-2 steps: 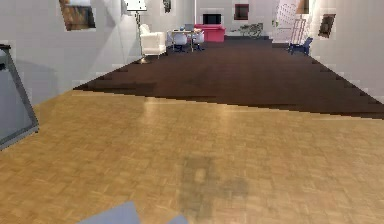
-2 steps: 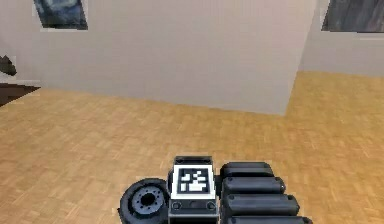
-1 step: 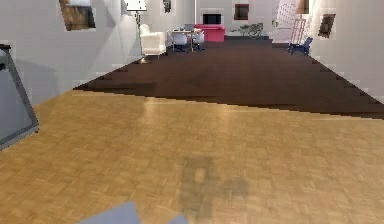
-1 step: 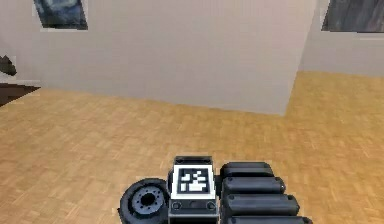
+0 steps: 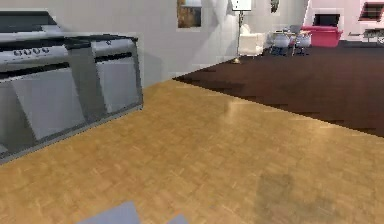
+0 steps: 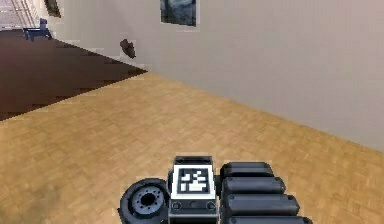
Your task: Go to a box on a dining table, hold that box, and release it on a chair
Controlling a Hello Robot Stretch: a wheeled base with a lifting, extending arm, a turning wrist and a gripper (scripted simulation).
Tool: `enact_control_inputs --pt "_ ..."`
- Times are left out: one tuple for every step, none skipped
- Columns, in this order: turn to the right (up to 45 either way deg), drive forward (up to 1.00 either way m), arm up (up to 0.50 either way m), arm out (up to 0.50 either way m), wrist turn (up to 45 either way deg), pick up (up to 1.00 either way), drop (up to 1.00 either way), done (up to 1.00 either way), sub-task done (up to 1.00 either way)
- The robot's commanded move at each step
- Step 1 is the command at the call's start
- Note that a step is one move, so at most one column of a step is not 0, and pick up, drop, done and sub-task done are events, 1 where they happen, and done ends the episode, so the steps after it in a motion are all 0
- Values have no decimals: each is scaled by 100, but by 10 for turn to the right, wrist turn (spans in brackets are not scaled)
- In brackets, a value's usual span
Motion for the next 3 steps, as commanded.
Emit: enact_control_inputs --pt "270 0 0 0 0 0 0 0 0" --pt "-150 0 0 0 0 0 0 0 0" --pt "0 10 0 0 0 0 0 0 0"
